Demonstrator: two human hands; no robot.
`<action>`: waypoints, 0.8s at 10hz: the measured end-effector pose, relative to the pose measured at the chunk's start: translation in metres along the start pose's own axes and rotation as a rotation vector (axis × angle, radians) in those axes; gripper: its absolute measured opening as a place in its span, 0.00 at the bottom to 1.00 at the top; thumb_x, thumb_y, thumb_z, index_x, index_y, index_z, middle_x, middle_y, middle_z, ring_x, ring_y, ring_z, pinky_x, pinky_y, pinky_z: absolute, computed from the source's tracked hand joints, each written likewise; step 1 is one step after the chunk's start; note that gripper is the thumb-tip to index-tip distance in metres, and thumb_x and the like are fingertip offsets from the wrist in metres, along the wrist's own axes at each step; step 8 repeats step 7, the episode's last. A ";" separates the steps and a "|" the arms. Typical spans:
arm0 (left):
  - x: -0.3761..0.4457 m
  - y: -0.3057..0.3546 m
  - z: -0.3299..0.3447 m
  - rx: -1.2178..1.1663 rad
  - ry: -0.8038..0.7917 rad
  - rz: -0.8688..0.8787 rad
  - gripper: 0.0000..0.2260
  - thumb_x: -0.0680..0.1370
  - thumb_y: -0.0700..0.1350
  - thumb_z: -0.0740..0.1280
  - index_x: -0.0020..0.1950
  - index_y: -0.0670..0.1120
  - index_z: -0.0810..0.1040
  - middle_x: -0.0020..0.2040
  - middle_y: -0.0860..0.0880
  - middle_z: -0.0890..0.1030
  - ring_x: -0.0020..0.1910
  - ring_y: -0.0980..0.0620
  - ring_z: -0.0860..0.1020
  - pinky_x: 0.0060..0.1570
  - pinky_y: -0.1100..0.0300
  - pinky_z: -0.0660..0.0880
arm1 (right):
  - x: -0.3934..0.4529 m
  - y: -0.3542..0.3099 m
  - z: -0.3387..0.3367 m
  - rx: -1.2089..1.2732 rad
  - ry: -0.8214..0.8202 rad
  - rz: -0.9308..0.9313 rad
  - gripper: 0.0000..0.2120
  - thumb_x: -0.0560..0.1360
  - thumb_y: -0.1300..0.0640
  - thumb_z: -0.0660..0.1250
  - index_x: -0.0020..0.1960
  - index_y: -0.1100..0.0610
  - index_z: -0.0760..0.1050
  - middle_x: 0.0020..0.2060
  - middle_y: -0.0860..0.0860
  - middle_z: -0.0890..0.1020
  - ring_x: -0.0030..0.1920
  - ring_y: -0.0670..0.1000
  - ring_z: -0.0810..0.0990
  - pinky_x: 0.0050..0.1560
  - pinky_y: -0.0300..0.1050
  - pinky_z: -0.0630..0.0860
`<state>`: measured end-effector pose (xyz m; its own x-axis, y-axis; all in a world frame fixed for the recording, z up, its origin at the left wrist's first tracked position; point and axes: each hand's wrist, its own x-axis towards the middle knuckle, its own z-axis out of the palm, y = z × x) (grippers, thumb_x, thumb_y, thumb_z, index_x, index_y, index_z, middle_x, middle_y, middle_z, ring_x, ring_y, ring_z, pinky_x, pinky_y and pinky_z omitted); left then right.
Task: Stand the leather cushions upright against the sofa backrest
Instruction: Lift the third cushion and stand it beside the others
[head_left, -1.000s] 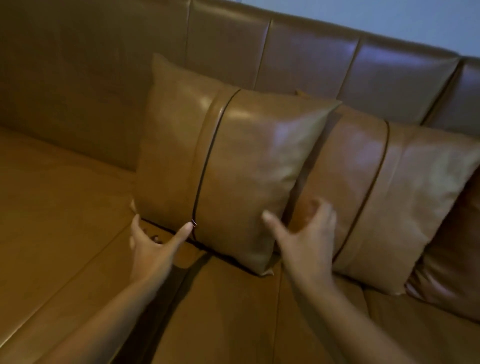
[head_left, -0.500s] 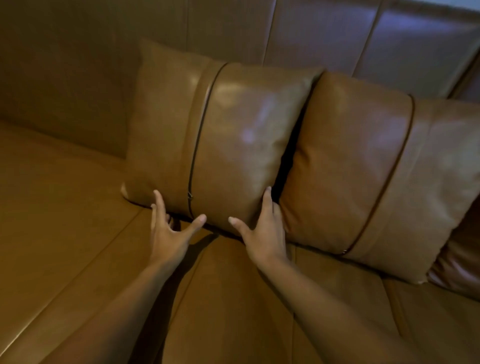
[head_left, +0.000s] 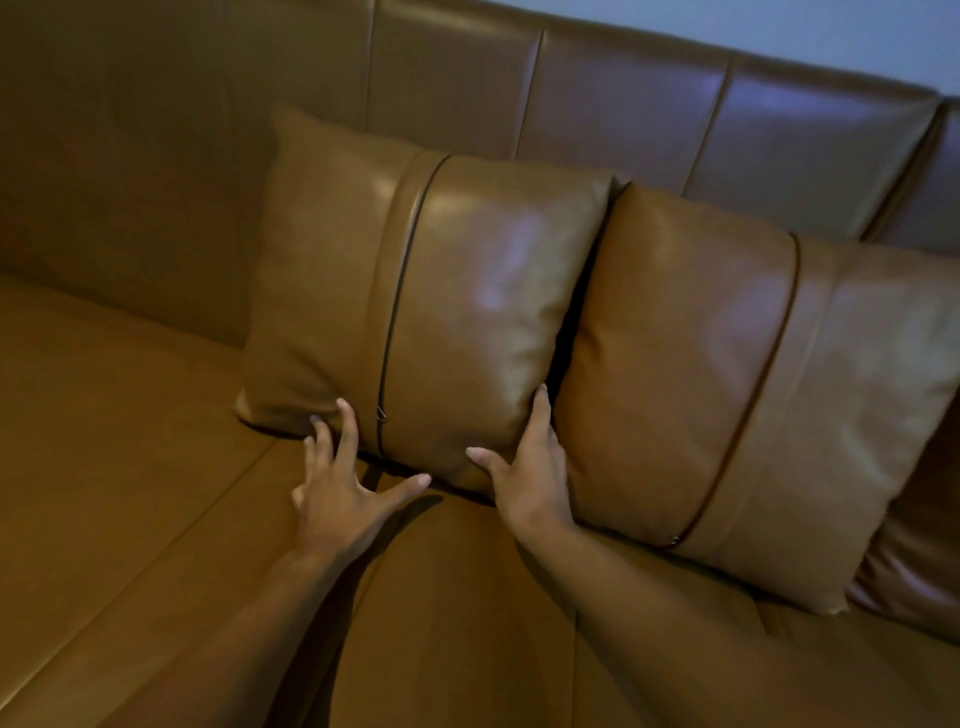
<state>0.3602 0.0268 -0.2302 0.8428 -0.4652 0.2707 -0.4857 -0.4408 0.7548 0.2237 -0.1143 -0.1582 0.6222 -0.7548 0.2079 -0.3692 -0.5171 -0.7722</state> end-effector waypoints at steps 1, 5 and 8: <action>0.013 -0.008 0.005 0.155 0.007 0.029 0.55 0.58 0.84 0.57 0.72 0.67 0.27 0.82 0.45 0.49 0.79 0.42 0.48 0.63 0.29 0.62 | 0.010 0.001 0.000 -0.047 -0.012 0.012 0.52 0.75 0.49 0.73 0.80 0.47 0.36 0.77 0.53 0.61 0.74 0.57 0.63 0.70 0.53 0.65; 0.003 -0.009 -0.002 0.053 0.141 0.044 0.51 0.61 0.80 0.61 0.79 0.65 0.47 0.80 0.39 0.52 0.75 0.34 0.59 0.63 0.27 0.62 | -0.013 0.010 -0.011 -0.164 -0.149 0.006 0.45 0.80 0.43 0.64 0.79 0.47 0.31 0.78 0.54 0.60 0.72 0.55 0.66 0.67 0.50 0.70; -0.014 0.003 -0.009 0.108 0.121 0.131 0.51 0.61 0.79 0.62 0.79 0.64 0.49 0.81 0.42 0.50 0.75 0.34 0.59 0.61 0.25 0.62 | -0.037 0.020 -0.049 -0.513 -0.166 -0.246 0.37 0.82 0.40 0.56 0.81 0.49 0.39 0.81 0.50 0.52 0.78 0.51 0.52 0.74 0.50 0.62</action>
